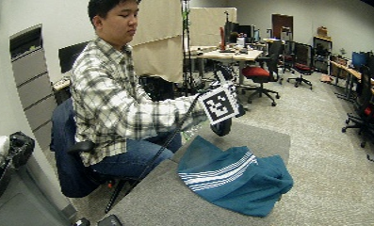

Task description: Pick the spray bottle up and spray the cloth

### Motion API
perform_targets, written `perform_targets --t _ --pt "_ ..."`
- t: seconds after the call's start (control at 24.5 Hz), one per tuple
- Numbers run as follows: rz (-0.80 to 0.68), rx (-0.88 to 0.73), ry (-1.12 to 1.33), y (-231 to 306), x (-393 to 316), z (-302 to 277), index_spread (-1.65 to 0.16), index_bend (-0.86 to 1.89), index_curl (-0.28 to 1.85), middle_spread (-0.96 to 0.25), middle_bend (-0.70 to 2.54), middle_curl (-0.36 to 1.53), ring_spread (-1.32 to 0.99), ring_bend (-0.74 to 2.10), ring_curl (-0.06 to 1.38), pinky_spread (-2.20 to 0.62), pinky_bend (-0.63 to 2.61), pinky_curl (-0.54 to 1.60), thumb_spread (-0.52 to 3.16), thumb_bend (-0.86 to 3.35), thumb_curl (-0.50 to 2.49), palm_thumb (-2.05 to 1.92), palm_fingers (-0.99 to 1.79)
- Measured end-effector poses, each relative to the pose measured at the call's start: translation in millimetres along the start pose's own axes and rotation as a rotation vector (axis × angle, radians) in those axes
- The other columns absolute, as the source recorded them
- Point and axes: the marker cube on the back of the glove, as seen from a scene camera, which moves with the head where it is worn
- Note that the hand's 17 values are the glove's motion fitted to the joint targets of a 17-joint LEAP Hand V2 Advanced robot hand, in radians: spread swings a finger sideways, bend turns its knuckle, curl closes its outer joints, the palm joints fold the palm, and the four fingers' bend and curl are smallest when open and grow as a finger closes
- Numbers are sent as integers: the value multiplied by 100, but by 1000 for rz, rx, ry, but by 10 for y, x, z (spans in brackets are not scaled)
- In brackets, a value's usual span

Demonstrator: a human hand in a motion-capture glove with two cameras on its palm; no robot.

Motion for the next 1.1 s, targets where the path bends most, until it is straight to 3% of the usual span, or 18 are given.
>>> perform_targets --t 1.1 --pt "-28 -91 34 143 268 374 -24 24 61 -12 60 53 -17 59 49 -17 52 44 24 -3 83 105 131"
